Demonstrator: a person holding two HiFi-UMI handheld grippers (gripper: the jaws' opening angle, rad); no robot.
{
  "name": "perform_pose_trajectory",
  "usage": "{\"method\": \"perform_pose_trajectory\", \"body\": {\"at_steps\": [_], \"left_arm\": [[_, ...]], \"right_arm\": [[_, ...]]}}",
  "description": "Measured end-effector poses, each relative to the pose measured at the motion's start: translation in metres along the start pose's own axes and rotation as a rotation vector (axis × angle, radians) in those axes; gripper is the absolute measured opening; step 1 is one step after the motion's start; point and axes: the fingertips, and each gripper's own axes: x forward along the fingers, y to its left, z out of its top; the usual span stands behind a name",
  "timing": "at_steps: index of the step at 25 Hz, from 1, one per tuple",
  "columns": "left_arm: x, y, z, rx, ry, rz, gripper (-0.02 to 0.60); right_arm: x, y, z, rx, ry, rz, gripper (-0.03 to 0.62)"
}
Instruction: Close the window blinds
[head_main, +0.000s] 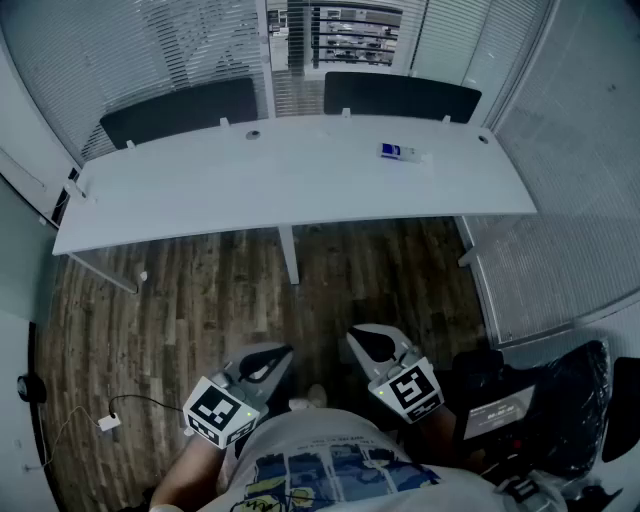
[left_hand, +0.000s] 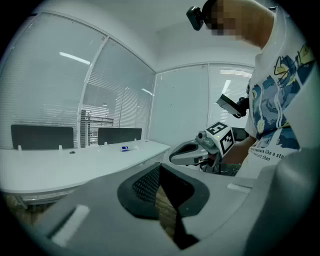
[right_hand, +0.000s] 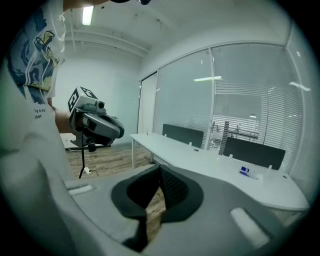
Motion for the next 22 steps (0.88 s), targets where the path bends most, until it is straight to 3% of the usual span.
{"method": "perform_pose_trajectory", "body": {"at_steps": [22], "left_arm": [[0.012,-0.002,0.004,0.017,0.003,-0.031,0.003]], "right_arm": [[0.0,-0.007,-0.01,0.024,-0.003,-0.024,0.005]]}}
